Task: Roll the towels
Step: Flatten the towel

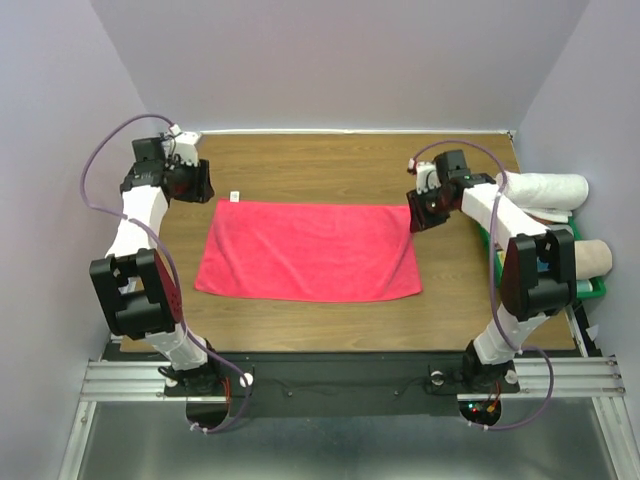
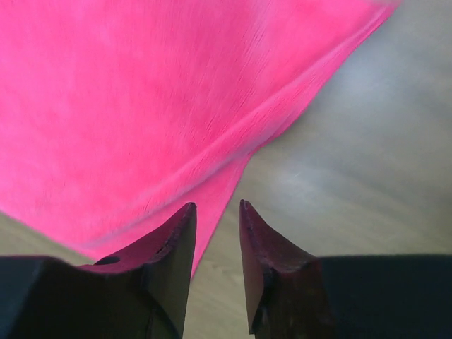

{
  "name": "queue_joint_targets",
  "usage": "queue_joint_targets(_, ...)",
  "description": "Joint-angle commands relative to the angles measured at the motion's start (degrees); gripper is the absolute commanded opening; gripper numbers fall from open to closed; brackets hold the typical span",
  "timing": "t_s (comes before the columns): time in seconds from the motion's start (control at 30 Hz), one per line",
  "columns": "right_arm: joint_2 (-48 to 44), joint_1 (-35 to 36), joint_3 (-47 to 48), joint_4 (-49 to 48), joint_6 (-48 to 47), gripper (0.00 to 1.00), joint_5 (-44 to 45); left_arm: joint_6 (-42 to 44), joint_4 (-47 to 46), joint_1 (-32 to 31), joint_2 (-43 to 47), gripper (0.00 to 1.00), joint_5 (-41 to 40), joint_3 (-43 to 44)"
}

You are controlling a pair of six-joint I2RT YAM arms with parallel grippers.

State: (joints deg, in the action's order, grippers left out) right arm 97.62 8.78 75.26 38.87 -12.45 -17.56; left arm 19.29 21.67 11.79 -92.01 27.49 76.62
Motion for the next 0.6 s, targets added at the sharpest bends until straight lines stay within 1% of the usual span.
queue_joint_targets(0.0, -0.5, 2.5, -4.0, 3.8, -0.7, 0.36, -1.9, 8.0, 2.3, -3.0, -0.9, 0.59, -2.4, -3.3)
queue_joint_targets(0.1, 1.6, 4.0, -5.9, 3.1, -0.2, 0.35, -0.6, 6.3, 0.6, -6.4, -2.9, 0.59, -4.5, -2.9)
queue_joint_targets(0.17, 4.1, 4.2, -6.9, 2.2, 0.2, 0.34, 1.6, 4.4, -1.9, -7.7, -5.4, 0.56, -5.9, -2.4)
queue_joint_targets(0.3, 6.5, 4.3, -9.1, 2.2, -1.1, 0.33, 5.9, 0.9, -3.4, -9.1, -10.7, 0.5, -8.2, 0.8)
queue_joint_targets(0.33, 6.5, 4.3, -9.8, 2.2, -1.5, 0.33, 6.7, 0.1, -3.5, -9.2, -12.5, 0.5, -8.4, 1.7)
queue_joint_targets(0.43, 6.3, 4.3, -11.9, 2.2, -3.9, 0.33, 13.5, -1.1, -5.1, -9.2, -15.0, 0.5, -9.8, 2.4)
queue_joint_targets(0.57, 6.0, 4.2, -12.9, 2.2, -5.6, 0.32, 17.2, -2.7, -5.9, -9.0, -18.8, 0.48, -12.9, 3.9)
